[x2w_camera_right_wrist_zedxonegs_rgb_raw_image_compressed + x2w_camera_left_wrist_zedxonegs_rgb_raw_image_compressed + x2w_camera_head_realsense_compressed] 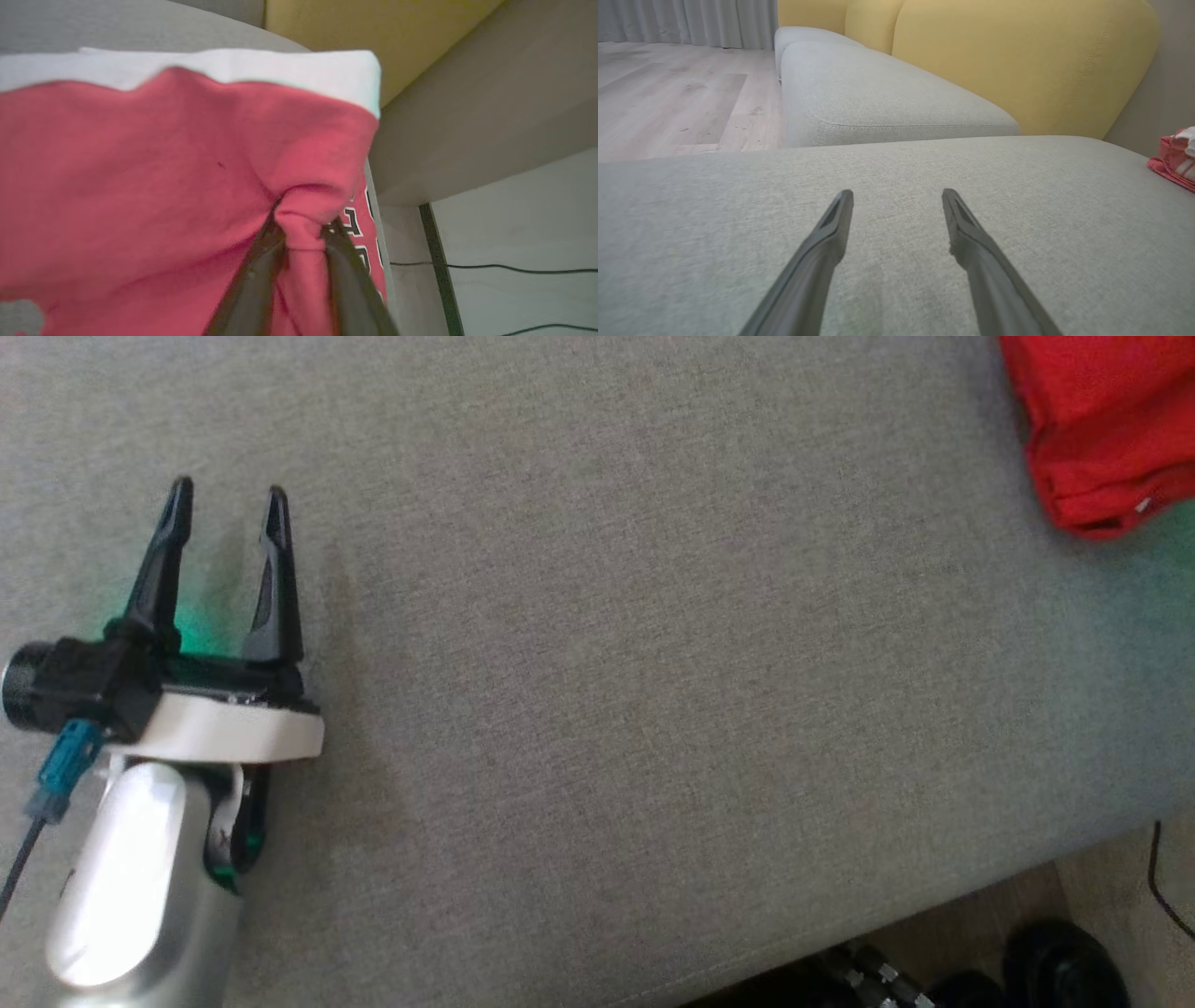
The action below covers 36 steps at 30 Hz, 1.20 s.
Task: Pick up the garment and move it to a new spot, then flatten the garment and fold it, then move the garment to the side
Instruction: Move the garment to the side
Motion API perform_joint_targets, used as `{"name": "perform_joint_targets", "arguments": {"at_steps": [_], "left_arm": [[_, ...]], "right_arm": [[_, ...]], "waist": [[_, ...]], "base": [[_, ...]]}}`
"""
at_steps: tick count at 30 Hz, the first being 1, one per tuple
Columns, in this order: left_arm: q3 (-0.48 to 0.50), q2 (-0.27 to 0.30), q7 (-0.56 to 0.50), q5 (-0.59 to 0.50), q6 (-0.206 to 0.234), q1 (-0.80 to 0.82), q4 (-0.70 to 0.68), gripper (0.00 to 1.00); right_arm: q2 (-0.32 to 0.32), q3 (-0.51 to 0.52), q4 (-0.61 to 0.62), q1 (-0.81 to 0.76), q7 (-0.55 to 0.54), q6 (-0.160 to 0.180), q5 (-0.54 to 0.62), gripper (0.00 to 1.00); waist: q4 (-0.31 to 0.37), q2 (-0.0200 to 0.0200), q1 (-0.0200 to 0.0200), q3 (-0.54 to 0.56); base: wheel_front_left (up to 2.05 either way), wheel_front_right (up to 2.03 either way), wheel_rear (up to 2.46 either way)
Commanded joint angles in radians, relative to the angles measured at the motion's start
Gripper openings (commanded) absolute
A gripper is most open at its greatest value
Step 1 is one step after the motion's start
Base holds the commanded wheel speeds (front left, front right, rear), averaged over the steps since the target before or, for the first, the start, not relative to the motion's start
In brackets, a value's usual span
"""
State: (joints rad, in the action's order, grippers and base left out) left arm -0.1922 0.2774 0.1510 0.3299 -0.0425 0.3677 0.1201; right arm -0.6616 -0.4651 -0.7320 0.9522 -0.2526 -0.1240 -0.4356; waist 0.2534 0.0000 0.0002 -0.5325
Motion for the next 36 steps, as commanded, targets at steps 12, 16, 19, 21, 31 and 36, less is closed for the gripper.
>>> {"name": "perform_joint_targets", "arguments": {"at_steps": [12, 16, 19, 21, 31, 36], "left_arm": [[0.007, 0.011, 0.014, 0.006, 0.004, 0.006, 0.012, 1.00], [0.008, -0.010, 0.041, 0.022, 0.008, -0.026, 0.053, 1.00], [0.024, -0.032, 0.068, 0.046, 0.021, -0.075, 0.092, 1.00], [0.042, -0.047, 0.086, 0.061, 0.035, -0.133, 0.121, 1.00], [0.091, -0.070, 0.108, 0.086, 0.040, -0.264, 0.173, 1.00], [0.084, -0.067, 0.109, 0.069, 0.040, -0.296, 0.189, 1.00]], "right_arm": [[0.119, 0.164, -0.149, -0.029, 0.098, -0.007, 0.106, 1.00], [0.160, 0.179, -0.119, -0.068, 0.153, -0.007, 0.090, 1.00], [0.205, 0.185, -0.064, -0.129, 0.221, -0.007, 0.070, 1.00], [0.257, 0.199, 0.004, -0.212, 0.291, -0.007, 0.043, 1.00], [0.398, 0.249, 0.219, -0.560, 0.432, -0.007, 0.094, 1.00], [0.463, 0.287, 0.293, -0.685, 0.427, -0.007, 0.170, 1.00]], "waist": [[-0.019, 0.0000, -0.0002, 0.086], [-0.044, 0.0000, -0.0002, 0.167], [-0.065, 0.0000, -0.0002, 0.254], [-0.089, 0.0000, -0.0002, 0.330], [-0.185, 0.0000, -0.0002, 0.496], [-0.206, 0.0000, -0.0002, 0.528]], "base": [[0.00, 0.00, 0.00], [0.00, 0.00, 0.00], [0.00, 0.00, 0.00], [0.00, 0.00, 0.00], [0.00, 0.00, 0.00], [0.00, 0.00, 0.00]]}}
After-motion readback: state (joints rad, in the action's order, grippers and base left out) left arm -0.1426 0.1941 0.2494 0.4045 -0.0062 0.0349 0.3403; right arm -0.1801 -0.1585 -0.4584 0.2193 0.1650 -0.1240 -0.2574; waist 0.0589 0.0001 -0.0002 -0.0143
